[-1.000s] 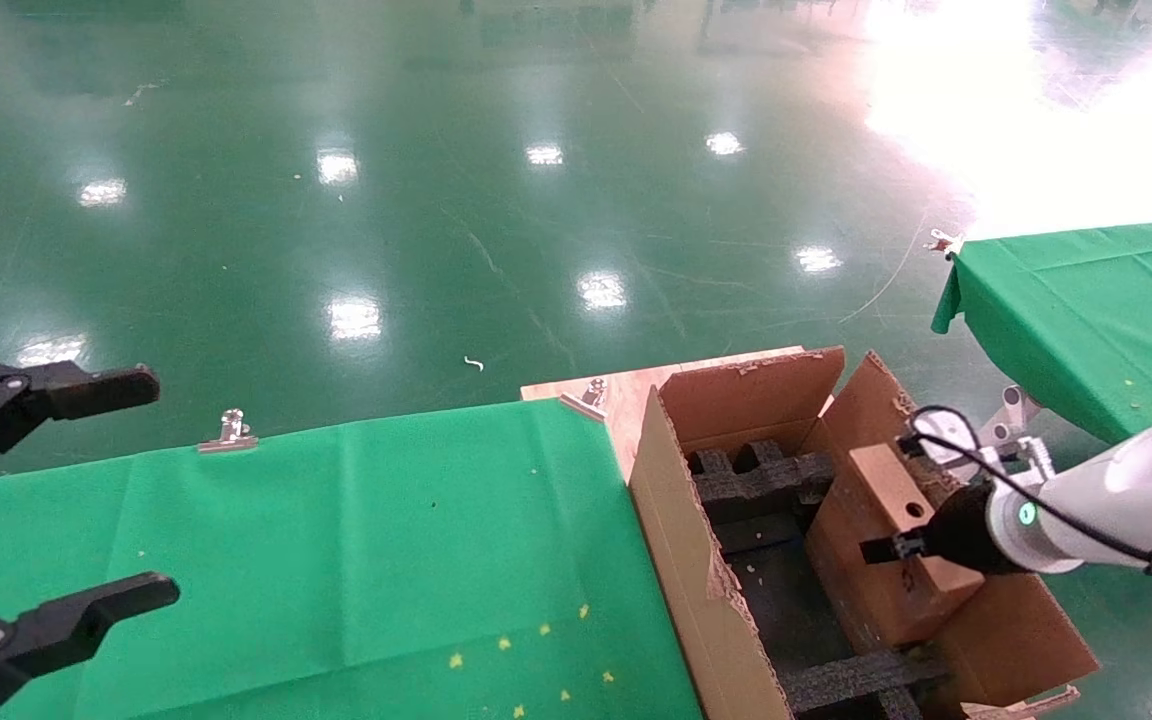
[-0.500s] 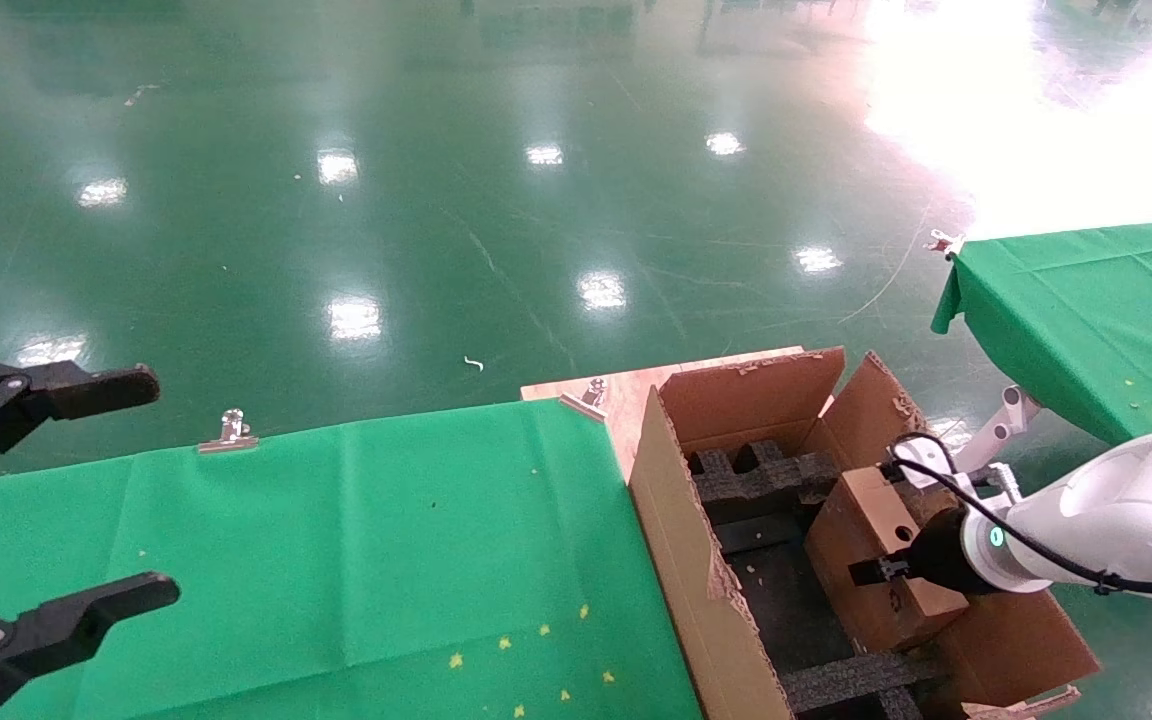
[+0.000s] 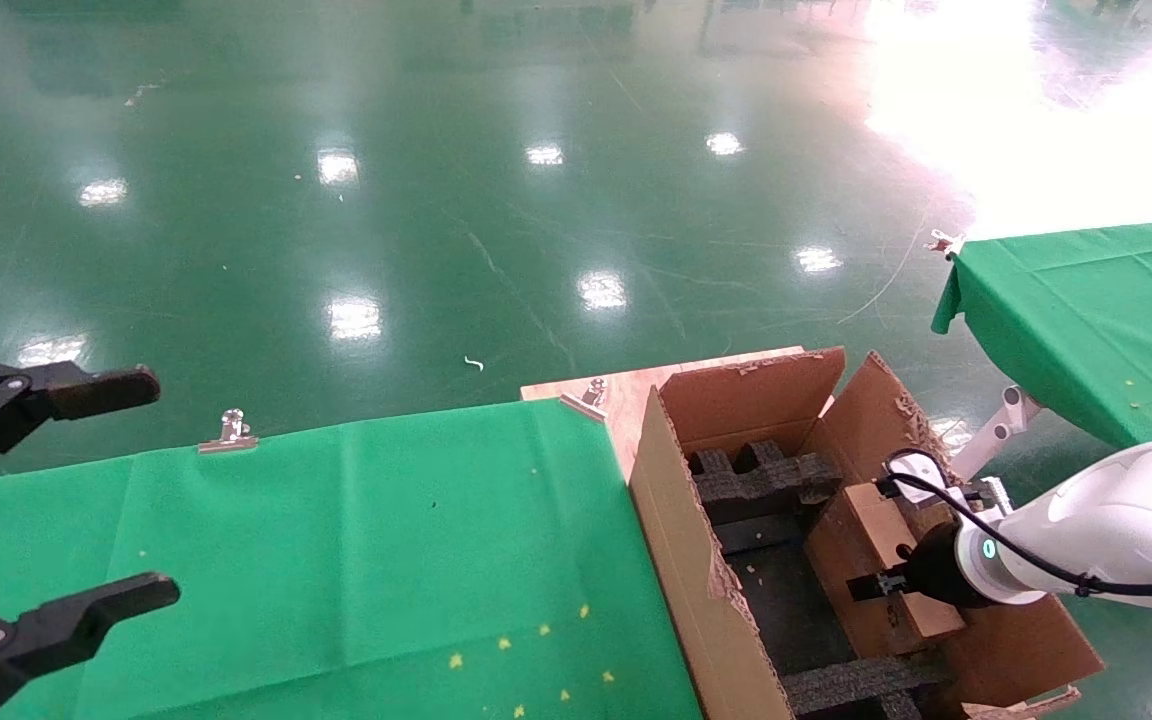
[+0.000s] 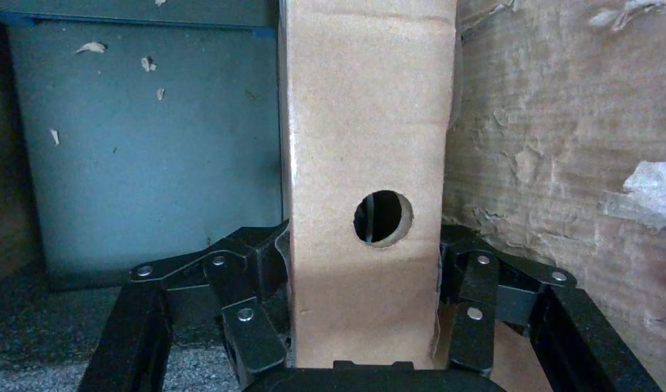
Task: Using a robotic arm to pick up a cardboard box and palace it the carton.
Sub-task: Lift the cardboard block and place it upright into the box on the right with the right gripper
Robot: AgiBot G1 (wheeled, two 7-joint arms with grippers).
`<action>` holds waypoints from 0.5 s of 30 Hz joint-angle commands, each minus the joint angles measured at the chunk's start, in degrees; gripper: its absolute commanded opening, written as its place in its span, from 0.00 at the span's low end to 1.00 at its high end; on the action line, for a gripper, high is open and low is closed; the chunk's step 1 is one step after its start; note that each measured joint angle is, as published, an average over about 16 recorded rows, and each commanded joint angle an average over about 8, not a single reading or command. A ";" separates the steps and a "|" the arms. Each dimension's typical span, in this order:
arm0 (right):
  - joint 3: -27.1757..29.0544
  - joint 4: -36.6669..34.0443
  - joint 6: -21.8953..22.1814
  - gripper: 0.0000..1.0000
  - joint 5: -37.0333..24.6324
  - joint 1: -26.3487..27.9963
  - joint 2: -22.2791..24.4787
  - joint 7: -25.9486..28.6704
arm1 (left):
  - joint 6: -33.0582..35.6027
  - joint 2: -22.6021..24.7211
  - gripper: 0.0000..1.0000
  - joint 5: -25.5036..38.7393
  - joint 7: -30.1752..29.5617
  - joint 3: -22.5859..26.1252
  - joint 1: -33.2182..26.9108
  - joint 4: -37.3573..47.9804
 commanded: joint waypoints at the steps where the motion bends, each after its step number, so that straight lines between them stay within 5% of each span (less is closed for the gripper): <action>1: 0.00 -0.26 0.19 1.00 0.28 -0.21 -0.12 -0.33 | 0.00 0.00 1.00 0.00 0.00 0.00 0.00 0.01; 15: 0.20 0.17 -0.04 1.00 0.19 0.61 0.21 -0.35 | 0.00 0.00 1.00 0.00 0.00 0.00 0.00 0.01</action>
